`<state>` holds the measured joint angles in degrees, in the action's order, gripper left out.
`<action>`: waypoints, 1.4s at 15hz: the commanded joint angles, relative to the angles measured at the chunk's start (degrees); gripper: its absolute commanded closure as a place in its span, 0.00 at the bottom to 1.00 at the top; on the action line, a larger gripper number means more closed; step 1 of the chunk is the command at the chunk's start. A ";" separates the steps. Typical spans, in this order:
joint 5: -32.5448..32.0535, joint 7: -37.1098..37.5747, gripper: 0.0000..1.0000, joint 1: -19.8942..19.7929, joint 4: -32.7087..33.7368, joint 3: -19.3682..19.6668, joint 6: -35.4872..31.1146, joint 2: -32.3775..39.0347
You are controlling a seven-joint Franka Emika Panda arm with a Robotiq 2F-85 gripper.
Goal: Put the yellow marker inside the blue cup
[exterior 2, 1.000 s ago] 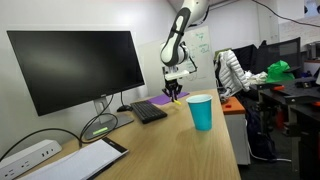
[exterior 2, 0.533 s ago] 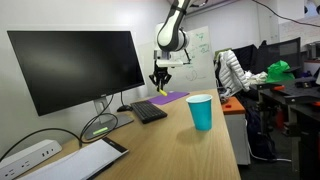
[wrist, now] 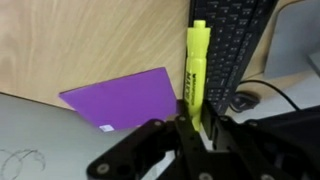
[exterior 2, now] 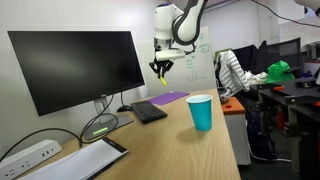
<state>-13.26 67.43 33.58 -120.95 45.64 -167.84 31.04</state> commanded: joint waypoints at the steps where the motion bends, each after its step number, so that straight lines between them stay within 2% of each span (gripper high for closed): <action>1: -6.46 16.89 0.95 16.43 -0.41 15.17 3.83 4.85; 3: -5.79 22.72 0.95 25.72 -1.01 21.81 7.47 8.77; 5: -4.80 28.30 0.95 32.58 -1.53 25.38 11.97 12.27; 7: -4.13 33.44 0.95 38.48 -2.10 27.30 18.31 14.88; 10: -4.50 40.75 0.95 44.50 -2.06 28.08 28.85 17.78; 12: -5.54 44.51 0.95 47.21 -1.47 27.42 37.39 18.74; 15: -6.63 48.19 0.95 48.84 -0.36 24.30 46.26 18.18; 21: -8.21 55.25 0.95 48.20 2.83 16.29 55.45 15.39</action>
<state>-19.19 118.94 83.34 -119.76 64.85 -116.52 48.93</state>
